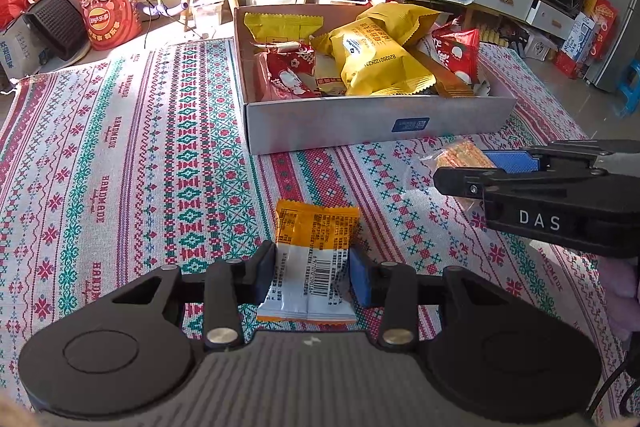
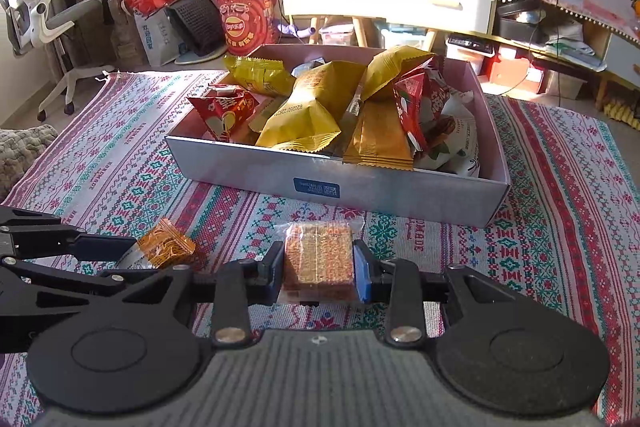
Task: Organize snacks
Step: 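Carry both snacks into the box and open both tools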
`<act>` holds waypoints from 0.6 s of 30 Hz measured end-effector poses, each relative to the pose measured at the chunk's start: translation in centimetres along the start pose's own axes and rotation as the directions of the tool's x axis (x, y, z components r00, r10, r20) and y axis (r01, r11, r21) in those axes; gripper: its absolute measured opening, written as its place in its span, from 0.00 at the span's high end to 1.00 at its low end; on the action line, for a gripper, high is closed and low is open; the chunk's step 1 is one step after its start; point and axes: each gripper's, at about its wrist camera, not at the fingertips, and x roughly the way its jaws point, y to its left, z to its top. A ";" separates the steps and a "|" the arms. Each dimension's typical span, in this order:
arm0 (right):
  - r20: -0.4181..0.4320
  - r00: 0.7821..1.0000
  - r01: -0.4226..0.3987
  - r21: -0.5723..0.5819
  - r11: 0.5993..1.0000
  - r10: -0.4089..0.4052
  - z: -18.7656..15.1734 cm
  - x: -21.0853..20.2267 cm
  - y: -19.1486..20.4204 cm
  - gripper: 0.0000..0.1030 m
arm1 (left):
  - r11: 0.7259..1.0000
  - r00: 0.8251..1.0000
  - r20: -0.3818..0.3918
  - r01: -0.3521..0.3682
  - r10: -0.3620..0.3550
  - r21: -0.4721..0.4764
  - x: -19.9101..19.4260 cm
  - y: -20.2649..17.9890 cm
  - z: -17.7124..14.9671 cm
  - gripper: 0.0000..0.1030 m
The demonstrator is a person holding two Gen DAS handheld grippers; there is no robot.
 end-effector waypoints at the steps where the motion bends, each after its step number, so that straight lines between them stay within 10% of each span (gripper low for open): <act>1: -0.001 1.000 -0.002 0.001 1.000 0.002 0.1 -0.1 0.1 0.69 | 1.000 1.000 0.002 0.002 -0.002 -0.004 -0.1 0.1 0.0 0.56; 18: 0.044 0.999 -0.033 0.025 0.999 0.032 1.1 -1.6 -0.1 0.69 | 0.998 0.999 0.043 0.024 -0.022 -0.050 -1.1 0.6 1.4 0.56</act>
